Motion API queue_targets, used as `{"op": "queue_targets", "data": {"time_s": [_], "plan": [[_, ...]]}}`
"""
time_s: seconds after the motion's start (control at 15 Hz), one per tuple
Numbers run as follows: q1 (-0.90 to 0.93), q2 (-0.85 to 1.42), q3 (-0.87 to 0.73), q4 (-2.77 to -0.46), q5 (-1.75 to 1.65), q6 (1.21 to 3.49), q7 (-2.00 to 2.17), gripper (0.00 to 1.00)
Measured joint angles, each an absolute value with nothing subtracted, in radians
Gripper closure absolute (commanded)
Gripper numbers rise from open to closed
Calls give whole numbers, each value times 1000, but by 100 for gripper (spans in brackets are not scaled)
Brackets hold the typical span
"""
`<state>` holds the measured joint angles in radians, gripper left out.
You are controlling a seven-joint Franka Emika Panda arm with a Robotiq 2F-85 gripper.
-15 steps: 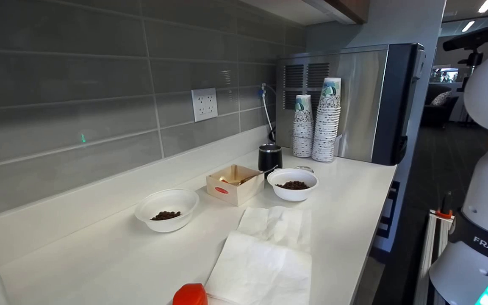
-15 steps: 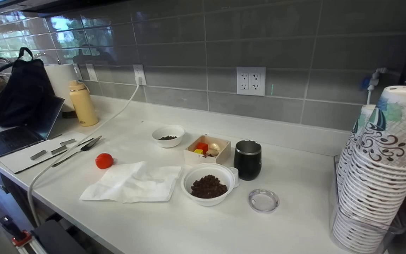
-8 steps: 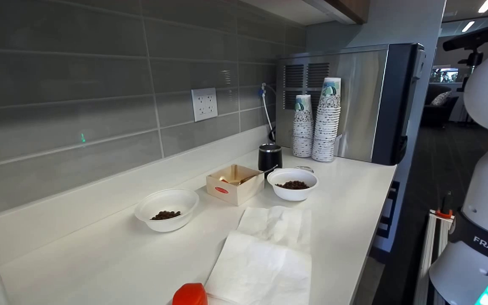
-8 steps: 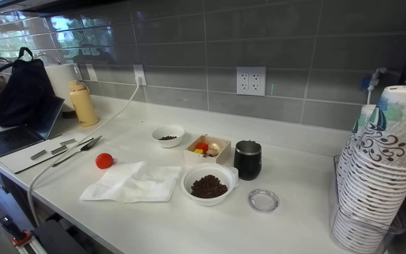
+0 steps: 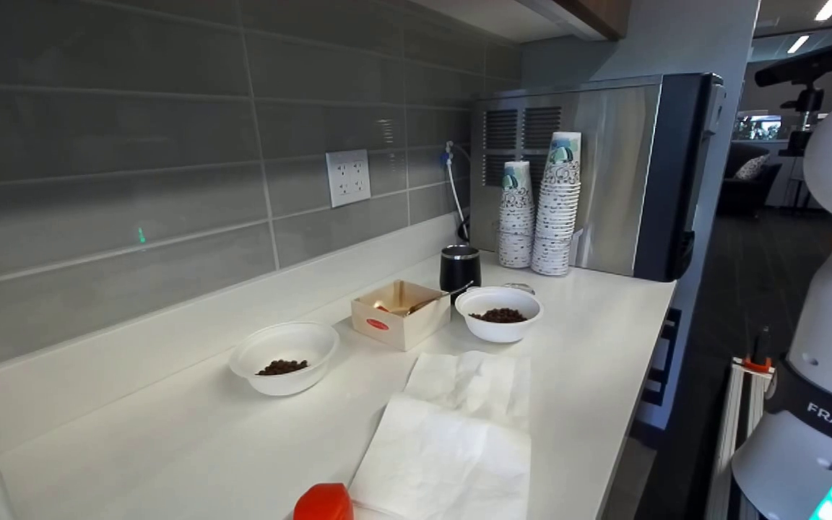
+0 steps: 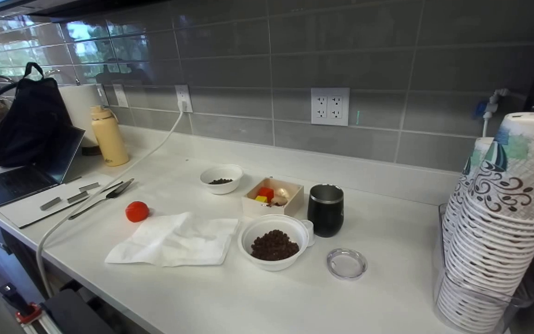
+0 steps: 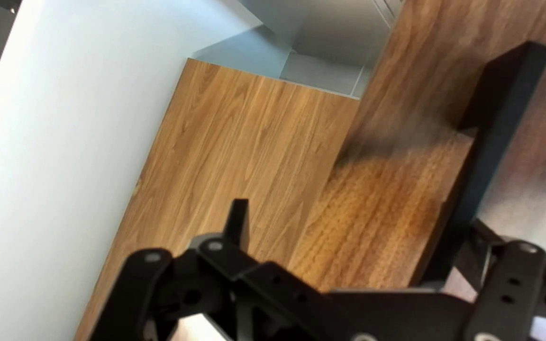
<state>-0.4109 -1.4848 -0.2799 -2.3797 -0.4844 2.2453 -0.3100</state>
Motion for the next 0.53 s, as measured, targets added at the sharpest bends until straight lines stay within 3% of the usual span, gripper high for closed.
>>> {"op": "queue_targets", "data": {"time_s": [0.53], "plan": [[-270,-1420,-301,-2315,-491,2230,-343,0]]}}
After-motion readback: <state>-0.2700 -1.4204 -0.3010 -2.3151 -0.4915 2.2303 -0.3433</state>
